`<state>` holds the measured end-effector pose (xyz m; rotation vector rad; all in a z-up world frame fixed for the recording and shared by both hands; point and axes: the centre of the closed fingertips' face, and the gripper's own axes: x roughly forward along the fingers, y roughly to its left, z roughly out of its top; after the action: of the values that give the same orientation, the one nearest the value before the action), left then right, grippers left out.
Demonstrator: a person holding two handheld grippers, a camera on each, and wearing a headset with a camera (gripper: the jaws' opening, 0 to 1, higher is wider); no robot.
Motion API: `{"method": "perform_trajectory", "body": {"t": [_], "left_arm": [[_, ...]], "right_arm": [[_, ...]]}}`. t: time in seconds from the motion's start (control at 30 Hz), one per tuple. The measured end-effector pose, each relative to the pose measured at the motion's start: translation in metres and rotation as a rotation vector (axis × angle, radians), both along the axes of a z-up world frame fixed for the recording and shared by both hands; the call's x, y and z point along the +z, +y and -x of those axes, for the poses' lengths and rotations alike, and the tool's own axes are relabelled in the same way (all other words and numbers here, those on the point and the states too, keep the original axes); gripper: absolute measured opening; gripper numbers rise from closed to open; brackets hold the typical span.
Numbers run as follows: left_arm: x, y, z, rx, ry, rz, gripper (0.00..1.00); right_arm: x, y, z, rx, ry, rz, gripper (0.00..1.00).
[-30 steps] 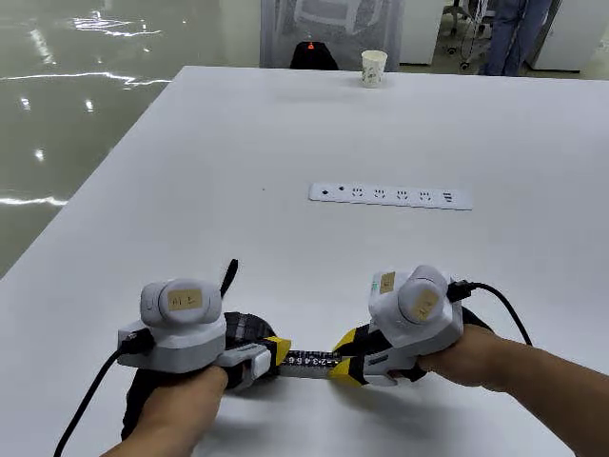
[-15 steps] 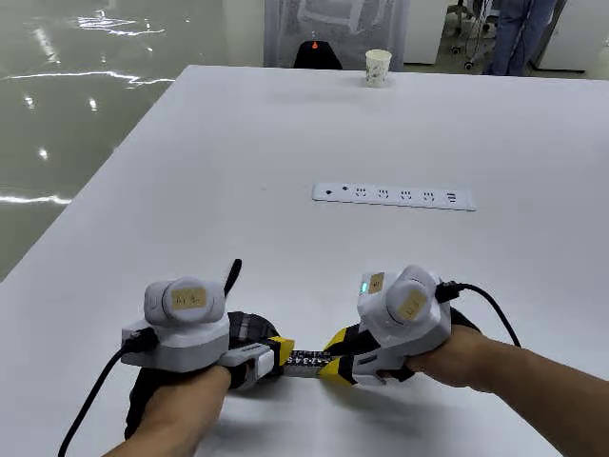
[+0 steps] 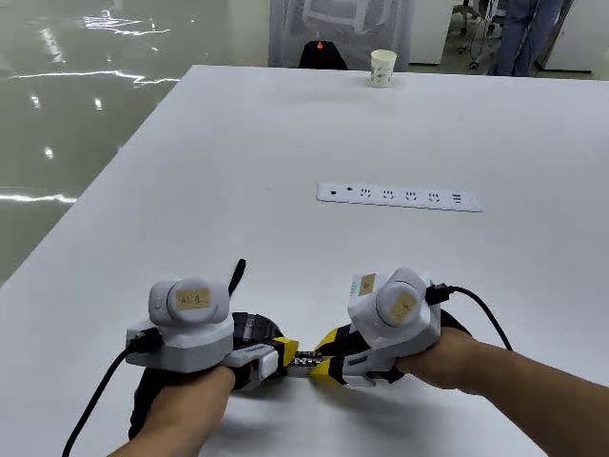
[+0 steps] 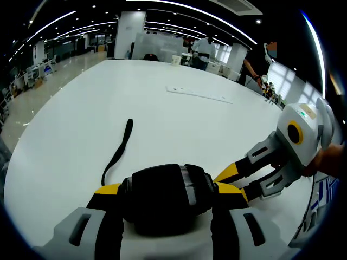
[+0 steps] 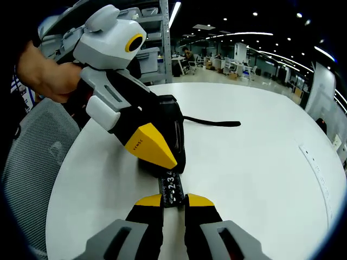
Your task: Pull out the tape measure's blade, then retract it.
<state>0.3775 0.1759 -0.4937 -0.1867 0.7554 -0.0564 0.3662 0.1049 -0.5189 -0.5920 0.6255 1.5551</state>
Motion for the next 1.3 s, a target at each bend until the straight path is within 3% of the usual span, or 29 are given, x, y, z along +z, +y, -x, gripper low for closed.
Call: {"method": "perform_trajectory", "body": {"t": [0.57, 1.3], "left_arm": [[0.000, 0.000, 0.000, 0.002, 0.001, 0.006, 0.60], [0.000, -0.001, -0.001, -0.010, -0.003, -0.004, 0.63]], "right_arm": [[0.000, 0.021, 0.003, 0.026, -0.008, -0.010, 0.11], [0.000, 0.023, 0.005, 0.058, -0.036, 0.003, 0.12]]}}
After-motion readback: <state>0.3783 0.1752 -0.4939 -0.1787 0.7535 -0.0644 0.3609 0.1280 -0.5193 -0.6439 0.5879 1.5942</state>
